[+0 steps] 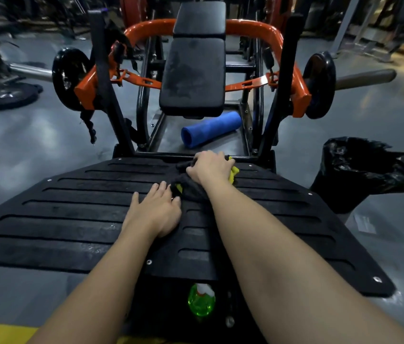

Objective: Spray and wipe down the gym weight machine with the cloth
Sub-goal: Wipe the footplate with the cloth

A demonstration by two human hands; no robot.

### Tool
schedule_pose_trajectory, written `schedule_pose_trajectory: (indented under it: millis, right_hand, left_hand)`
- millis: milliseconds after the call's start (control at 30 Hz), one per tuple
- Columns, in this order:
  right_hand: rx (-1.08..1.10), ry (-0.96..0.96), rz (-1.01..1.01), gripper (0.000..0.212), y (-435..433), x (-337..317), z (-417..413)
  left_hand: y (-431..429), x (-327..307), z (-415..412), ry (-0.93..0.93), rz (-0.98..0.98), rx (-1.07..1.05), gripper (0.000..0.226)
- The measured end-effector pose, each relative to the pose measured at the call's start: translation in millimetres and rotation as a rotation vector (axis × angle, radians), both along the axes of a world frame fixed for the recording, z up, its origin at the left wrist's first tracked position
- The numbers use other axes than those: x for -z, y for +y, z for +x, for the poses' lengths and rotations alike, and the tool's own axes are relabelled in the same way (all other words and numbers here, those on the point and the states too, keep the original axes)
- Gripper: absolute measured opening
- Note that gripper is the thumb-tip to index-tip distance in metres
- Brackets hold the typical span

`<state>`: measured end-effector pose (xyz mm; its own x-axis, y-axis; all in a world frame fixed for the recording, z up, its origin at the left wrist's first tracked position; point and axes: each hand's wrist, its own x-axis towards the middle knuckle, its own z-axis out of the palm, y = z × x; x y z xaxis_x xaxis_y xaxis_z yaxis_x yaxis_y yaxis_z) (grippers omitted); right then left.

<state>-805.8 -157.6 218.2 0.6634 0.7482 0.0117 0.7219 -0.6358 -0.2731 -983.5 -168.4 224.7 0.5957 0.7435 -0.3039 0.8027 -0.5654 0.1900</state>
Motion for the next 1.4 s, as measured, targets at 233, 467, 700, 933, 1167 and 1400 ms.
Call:
schedule_pose_trajectory:
  millis: [233, 467, 700, 933, 1167, 1400]
  right_hand:
    - [0.114, 0.006, -0.055, 0.042, -5.4, 7.6, 68.9]
    - [0.287, 0.04, -0.145, 0.047, -50.0, 5.2, 129.0]
    - [0.357, 0.004, -0.258, 0.045, -29.3, -9.1, 93.1]
    - [-0.094, 0.039, -0.132, 0.048, 41.2, -0.6, 2.0]
    - [-0.285, 0.071, -0.04, 0.04, 24.5, 7.1, 27.6]
    - [-0.306, 0.079, -0.013, 0.044, 13.5, 7.9, 25.3]
  left_hand:
    - [-0.9, 1.2, 4.3, 0.002, 0.007, -0.001, 0.06]
    - [-6.6, -5.6, -0.4, -0.005, 0.015, -0.013, 0.059]
    - [-6.1, -6.8, 0.0, -0.016, 0.005, -0.028, 0.059]
    - [-4.1, -5.9, -0.2, -0.021, -0.002, -0.019, 0.059]
    - [-5.1, -7.9, -0.4, -0.033, 0.0, -0.02, 0.059]
    - [-5.0, -4.6, -2.6, -0.015, -0.003, -0.02, 0.06]
